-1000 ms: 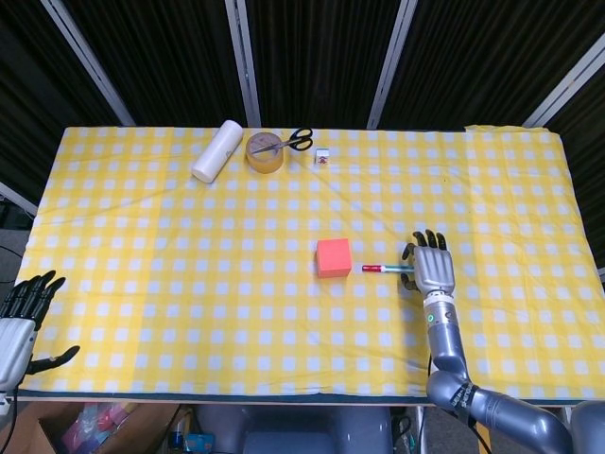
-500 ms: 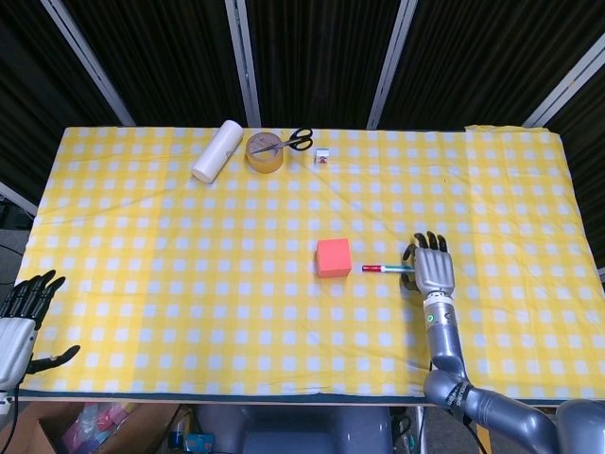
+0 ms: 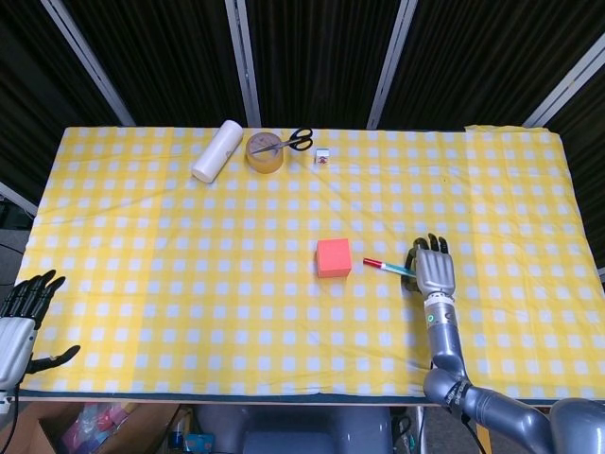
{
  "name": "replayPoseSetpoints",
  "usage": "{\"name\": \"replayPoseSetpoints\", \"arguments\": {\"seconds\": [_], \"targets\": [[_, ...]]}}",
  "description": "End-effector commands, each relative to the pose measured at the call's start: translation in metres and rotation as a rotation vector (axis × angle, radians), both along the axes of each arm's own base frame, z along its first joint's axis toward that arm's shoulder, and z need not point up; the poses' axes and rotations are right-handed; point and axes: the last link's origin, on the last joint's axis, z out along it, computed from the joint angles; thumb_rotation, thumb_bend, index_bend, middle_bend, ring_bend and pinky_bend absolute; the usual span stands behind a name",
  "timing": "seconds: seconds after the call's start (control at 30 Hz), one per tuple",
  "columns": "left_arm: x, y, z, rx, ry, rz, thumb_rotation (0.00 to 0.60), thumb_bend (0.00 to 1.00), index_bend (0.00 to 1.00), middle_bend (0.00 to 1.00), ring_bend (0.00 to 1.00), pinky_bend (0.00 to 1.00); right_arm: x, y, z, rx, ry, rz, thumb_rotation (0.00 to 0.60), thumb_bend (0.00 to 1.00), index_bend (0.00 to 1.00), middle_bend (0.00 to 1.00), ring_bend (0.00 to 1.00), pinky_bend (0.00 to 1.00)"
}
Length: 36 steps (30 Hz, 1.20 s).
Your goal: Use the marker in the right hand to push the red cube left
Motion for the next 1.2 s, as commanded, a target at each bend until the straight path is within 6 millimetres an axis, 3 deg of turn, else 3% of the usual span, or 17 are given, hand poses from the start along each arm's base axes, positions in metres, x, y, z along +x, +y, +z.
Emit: {"name": "replayPoseSetpoints", "arguments": {"seconds": [0.03, 0.3, 0.43, 0.77, 1.2], "targets": [[0.000, 0.000, 0.000, 0.000, -0.001, 0.000, 0.600, 0.00, 0.00, 0.00, 0.00, 0.00, -0.001, 0.001, -0.001, 0.001, 0.000, 0.003, 0.600, 0.43, 0.63, 0.24, 0.04, 0.00], [0.000, 0.000, 0.000, -0.004, -0.005, 0.003, 0.600, 0.00, 0.00, 0.00, 0.00, 0.00, 0.004, 0.000, 0.006, -0.018, -0.007, 0.056, 0.600, 0.46, 0.63, 0.24, 0.05, 0.00], [0.000, 0.000, 0.000, -0.005, -0.008, 0.007, 0.600, 0.00, 0.00, 0.00, 0.00, 0.00, 0.010, -0.008, 0.026, -0.041, -0.023, 0.121, 0.600, 0.46, 0.63, 0.25, 0.06, 0.00], [0.000, 0.001, 0.000, -0.008, -0.011, 0.014, 0.600, 0.00, 0.00, 0.00, 0.00, 0.00, 0.001, -0.013, 0.049, -0.014, -0.018, 0.170, 0.600, 0.45, 0.64, 0.26, 0.06, 0.00], [0.000, 0.001, -0.002, -0.019, -0.020, 0.016, 0.600, 0.00, 0.00, 0.00, 0.00, 0.00, 0.000, -0.012, 0.048, 0.041, 0.006, 0.252, 0.600, 0.45, 0.64, 0.26, 0.06, 0.00]]}}
